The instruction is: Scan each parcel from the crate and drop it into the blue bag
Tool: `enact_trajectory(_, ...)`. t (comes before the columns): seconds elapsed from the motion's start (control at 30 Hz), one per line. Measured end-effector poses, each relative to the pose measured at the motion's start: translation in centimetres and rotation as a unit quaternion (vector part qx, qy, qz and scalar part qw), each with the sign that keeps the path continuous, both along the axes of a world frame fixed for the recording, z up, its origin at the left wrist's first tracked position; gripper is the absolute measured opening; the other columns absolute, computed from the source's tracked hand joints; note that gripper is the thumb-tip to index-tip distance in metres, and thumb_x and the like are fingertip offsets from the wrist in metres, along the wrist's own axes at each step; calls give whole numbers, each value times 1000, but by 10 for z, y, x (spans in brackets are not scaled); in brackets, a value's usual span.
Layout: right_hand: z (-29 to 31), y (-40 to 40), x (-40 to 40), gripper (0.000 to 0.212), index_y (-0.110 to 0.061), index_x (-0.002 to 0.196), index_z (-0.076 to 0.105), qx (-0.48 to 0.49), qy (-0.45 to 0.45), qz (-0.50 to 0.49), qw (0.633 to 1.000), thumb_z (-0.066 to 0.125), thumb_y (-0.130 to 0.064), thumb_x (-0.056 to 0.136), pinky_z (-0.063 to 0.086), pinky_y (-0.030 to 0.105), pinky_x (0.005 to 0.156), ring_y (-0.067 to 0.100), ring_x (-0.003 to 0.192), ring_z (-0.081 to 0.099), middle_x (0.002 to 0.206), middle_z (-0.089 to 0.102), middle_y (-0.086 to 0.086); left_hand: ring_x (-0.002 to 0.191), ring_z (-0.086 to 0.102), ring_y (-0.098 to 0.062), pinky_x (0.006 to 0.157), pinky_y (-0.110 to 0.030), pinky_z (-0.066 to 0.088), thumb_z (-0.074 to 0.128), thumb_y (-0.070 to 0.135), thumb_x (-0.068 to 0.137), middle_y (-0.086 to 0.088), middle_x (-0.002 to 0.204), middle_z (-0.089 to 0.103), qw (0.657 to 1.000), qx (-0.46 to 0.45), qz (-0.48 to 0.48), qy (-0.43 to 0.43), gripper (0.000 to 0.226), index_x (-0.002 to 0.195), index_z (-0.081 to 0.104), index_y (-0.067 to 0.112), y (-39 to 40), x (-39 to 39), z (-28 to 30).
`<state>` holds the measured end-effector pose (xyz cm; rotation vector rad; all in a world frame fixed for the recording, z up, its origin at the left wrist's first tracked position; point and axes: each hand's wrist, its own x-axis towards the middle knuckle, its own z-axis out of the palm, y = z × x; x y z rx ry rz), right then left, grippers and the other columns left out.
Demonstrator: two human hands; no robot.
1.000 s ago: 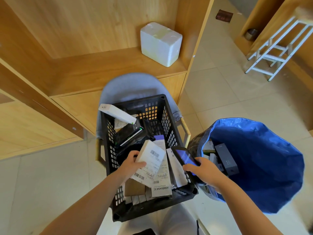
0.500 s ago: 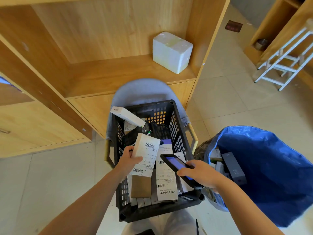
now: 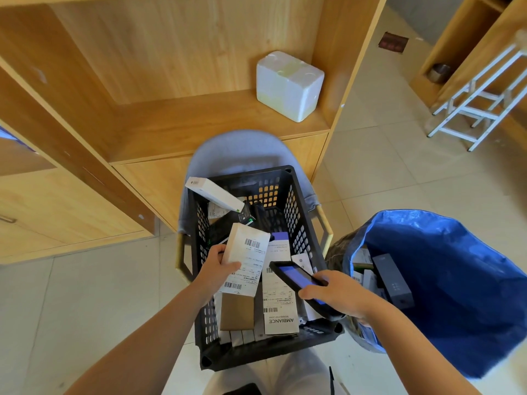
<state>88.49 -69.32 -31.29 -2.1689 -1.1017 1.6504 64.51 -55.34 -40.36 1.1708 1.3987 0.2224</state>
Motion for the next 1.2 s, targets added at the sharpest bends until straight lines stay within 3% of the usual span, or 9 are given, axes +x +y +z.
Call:
enact_trajectory(0.1, -3, -3, 2, 52, -1, 114, 61, -1, 10, -26, 1000, 71, -45, 86, 41, 27, 67, 17, 75, 53, 89, 59, 11, 96, 64, -16, 67, -27, 55, 62, 8, 93, 1, 117, 60, 1000, 4, 1, -9, 46, 129, 37, 23, -1, 4, 6)
enact_trajectory(0.2, -6, -10, 7, 45, -9, 110, 61, 0, 13, -64, 998, 71, -46, 87, 43, 24, 64, 16, 74, 56, 90, 61, 6, 94, 65, -14, 62, -25, 55, 60, 9, 94, 2, 116, 61, 1000, 5, -2, -26, 43, 128, 39, 23, -1, 12, 13)
enact_trajectory(0.3, -7, -22, 14, 38, -19, 108, 57, 10, -6, -113, 993, 71, -47, 87, 47, 20, 63, 12, 79, 62, 94, 63, -1, 97, 67, -18, 65, -31, 57, 56, 14, 97, 2, 117, 62, 999, 8, -2, -46, 35, 127, 41, 26, -1, 26, 21)
enact_trajectory(0.47, -13, -62, 41, 60, -15, 108, 58, -3, -5, -203, 979, 73, -61, 73, 48, 27, 65, 18, 84, 62, 99, 63, 1, 99, 67, -21, 76, -42, 59, 51, 24, 101, 1, 115, 64, 996, -18, -29, -79, 20, 120, 46, 28, -6, 76, 33)
enact_trajectory(0.67, -15, -118, 92, 25, -20, 96, 62, -6, 9, -289, 957, 71, -41, 87, 41, 18, 53, 14, 69, 59, 84, 64, 1, 100, 65, -19, 73, -35, 55, 48, 29, 102, -2, 114, 64, 990, -2, -124, -71, 25, 126, 47, 24, -27, 168, 35)
enact_trajectory(0.77, -22, -149, 127, 26, -17, 82, 57, -3, 15, -334, 942, 73, -38, 86, 39, 21, 53, 15, 62, 52, 75, 57, 1, 97, 64, -15, 72, -32, 52, 47, 31, 102, 4, 106, 64, 987, 17, -154, -43, 20, 121, 49, 28, -44, 222, 26)
enact_trajectory(0.93, -38, -195, 198, 33, -12, 97, 63, -31, 15, -390, 920, 76, -39, 82, 45, 26, 62, 18, 75, 59, 89, 65, 6, 98, 64, -19, 81, -38, 52, 49, 29, 101, -1, 112, 66, 983, -12, -184, -20, 21, 122, 49, 25, -82, 310, 2)
enact_trajectory(1.07, -63, -224, 255, 41, -16, 103, 63, -58, 3, -416, 907, 78, -45, 78, 51, 30, 69, 20, 87, 65, 98, 69, 5, 92, 62, -20, 73, -34, 51, 50, 23, 101, -4, 108, 64, 980, -44, -194, 16, 13, 114, 48, 22, -117, 369, -27)
enact_trajectory(1.2, -97, -239, 303, 50, -15, 111, 61, -87, -30, -432, 897, 76, -51, 79, 47, 31, 72, 22, 90, 63, 102, 67, 5, 90, 64, -21, 67, -29, 49, 51, 18, 99, -1, 96, 65, 972, -42, -221, 61, 5, 96, 54, 20, -134, 410, -67)
